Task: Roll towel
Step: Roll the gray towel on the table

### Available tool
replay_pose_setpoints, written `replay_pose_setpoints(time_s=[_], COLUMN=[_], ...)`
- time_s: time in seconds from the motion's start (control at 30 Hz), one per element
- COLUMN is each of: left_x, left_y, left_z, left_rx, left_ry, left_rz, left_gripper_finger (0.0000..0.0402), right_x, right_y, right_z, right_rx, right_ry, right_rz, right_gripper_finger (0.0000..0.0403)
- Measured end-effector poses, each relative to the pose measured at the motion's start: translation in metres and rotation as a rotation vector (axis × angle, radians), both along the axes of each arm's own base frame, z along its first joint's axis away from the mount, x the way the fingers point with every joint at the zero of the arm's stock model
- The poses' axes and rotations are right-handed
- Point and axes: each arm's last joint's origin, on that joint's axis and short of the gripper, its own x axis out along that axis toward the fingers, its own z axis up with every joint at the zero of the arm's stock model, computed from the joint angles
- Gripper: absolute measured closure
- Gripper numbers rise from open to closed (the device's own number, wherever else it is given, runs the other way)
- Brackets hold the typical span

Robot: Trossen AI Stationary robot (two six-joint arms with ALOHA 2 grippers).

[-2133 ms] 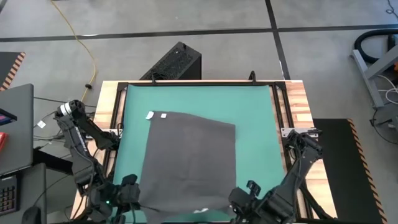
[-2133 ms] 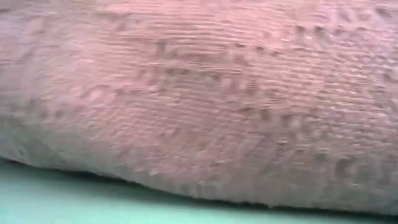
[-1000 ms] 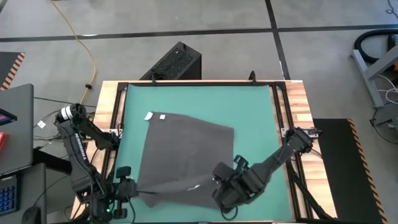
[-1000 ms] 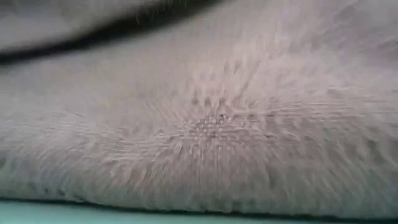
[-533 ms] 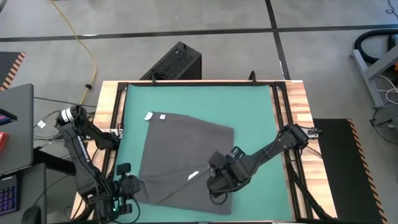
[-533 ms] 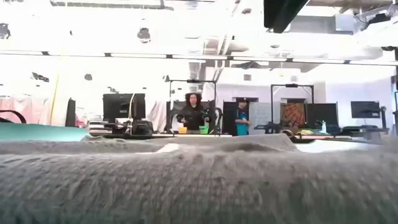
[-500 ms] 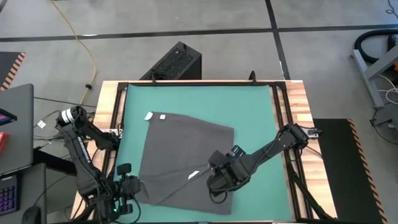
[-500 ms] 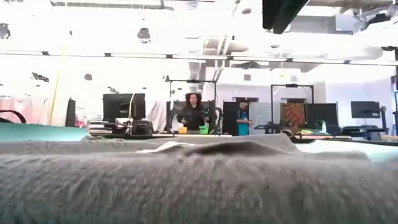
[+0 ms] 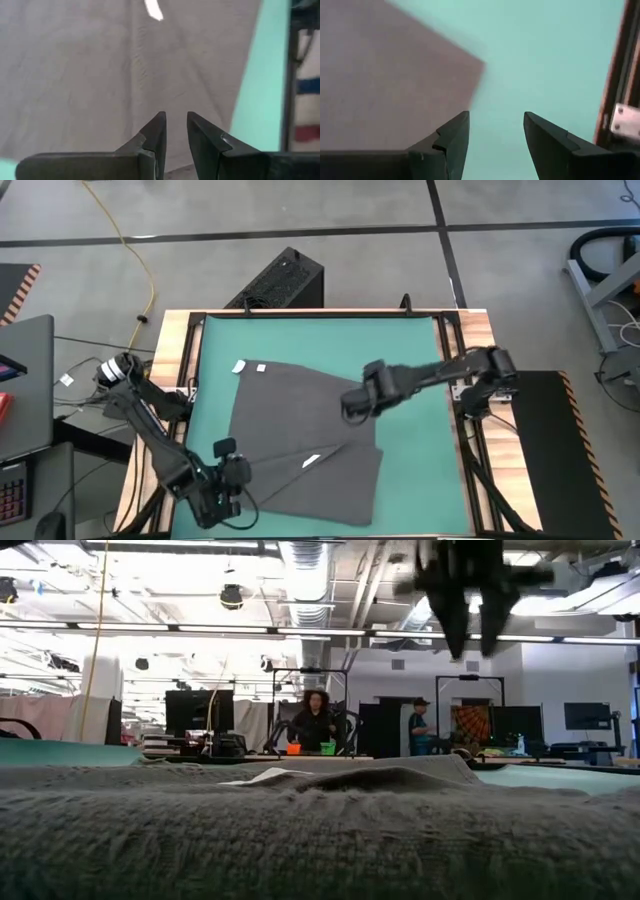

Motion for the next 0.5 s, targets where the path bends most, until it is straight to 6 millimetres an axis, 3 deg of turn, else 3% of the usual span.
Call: replay_pose_setpoints(time_s=[0.07, 0.3, 0.5], left_x=[0.006, 0.027, 0.046], left_y=[0.007, 0.028, 0.052], left_z=[0.001, 0.001, 0.001], left_rx=[0.026, 0.115, 0.106], left_ry=[0.022, 0.034, 0.069], left_rz=[-0.041, -0.114, -0.081], left_gripper_finger=[0.0335, 0.0336, 0.0336], right_x=[-0.008, -0.022, -0.033], right_y=[-0.014, -0.048, -0.061], right_z=[-0.018, -0.068, -0.097], right_rx=[0.03, 0.093, 0.102], right_ry=[-0.027, -0.361, -0.396], right_rz=[-0.048, -0.167, -0.242], right_gripper_finger=[0.0191, 0.0192, 0.0192])
